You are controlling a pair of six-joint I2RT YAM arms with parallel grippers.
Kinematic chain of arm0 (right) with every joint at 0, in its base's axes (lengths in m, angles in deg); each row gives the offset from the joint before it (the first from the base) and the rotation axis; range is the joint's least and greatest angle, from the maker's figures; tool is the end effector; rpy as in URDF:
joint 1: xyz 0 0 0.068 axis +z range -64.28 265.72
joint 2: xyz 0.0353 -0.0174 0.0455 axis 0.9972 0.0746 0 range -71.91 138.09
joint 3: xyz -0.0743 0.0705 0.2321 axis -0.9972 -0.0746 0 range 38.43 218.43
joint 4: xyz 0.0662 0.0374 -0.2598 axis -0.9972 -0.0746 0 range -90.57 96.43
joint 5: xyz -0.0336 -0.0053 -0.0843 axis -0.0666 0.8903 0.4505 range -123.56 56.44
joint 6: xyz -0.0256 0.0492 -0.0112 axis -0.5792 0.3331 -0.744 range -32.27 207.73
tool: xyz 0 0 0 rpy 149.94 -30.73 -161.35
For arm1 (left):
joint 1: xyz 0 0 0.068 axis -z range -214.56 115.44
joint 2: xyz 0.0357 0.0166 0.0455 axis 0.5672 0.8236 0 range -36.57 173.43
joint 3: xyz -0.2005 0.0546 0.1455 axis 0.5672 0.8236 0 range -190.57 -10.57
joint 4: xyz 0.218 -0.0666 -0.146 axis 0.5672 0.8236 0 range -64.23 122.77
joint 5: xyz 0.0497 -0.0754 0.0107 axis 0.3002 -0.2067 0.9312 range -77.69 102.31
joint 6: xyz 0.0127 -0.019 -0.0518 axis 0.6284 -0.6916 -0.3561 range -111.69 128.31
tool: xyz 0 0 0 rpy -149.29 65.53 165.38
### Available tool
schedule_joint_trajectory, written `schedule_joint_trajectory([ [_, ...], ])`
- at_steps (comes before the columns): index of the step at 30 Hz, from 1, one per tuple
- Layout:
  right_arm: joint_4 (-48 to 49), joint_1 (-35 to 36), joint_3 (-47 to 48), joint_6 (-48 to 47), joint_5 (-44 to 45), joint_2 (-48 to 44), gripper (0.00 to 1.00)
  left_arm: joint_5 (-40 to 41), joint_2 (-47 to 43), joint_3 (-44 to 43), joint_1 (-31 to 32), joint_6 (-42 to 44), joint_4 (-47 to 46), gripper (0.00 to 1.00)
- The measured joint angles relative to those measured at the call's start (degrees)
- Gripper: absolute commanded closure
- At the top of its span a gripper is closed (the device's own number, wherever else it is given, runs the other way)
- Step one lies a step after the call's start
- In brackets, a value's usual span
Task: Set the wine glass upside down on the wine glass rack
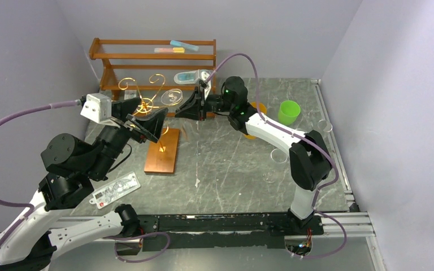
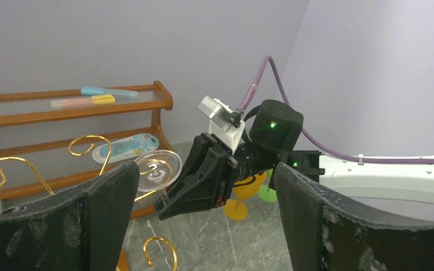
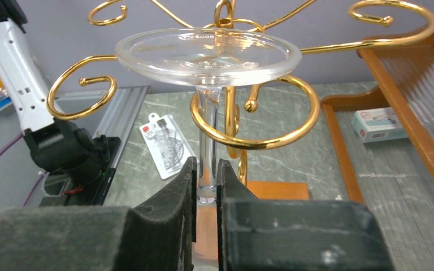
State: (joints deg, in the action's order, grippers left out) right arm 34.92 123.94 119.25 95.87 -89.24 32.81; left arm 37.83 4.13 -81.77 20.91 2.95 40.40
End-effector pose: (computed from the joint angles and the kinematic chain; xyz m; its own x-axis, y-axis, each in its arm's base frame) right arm 0.3218 0.2949 0.3089 -0.0789 0.0396 -0.9961 -0.9945 -0.0728 0.0759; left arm 0.0875 -0.0971 0.4837 0.1067 -0.3039 -0.9467 0.5208 0.8282 -0.2071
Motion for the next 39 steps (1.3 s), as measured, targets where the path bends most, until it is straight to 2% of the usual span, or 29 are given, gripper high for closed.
schedule_joint_trajectory([
  [14,3.1,-0.1,-2.5,2.4,12.9,-1.3,0.99,0.0,-0.4,0.0,0.0,-0.7,0.4,0.07],
  [24,0.3,-0.1,-0.4,2.4,13.1,0.6,0.83,0.2,-0.7,0.0,0.0,-0.7,0.9,0.07],
  [28,-0.3,-0.1,0.3,2.1,12.6,1.2,0.68,0.3,-0.7,0.0,0.0,-0.7,1.1,0.07],
  [34,-0.9,-0.1,0.0,2.1,13.3,1.1,0.53,0.2,-0.7,0.0,0.0,-0.7,1.5,0.04],
  [39,-0.6,-0.1,-4.9,2.1,15.7,-1.8,0.40,-0.2,-0.5,0.0,0.0,-0.8,2.3,0.04],
])
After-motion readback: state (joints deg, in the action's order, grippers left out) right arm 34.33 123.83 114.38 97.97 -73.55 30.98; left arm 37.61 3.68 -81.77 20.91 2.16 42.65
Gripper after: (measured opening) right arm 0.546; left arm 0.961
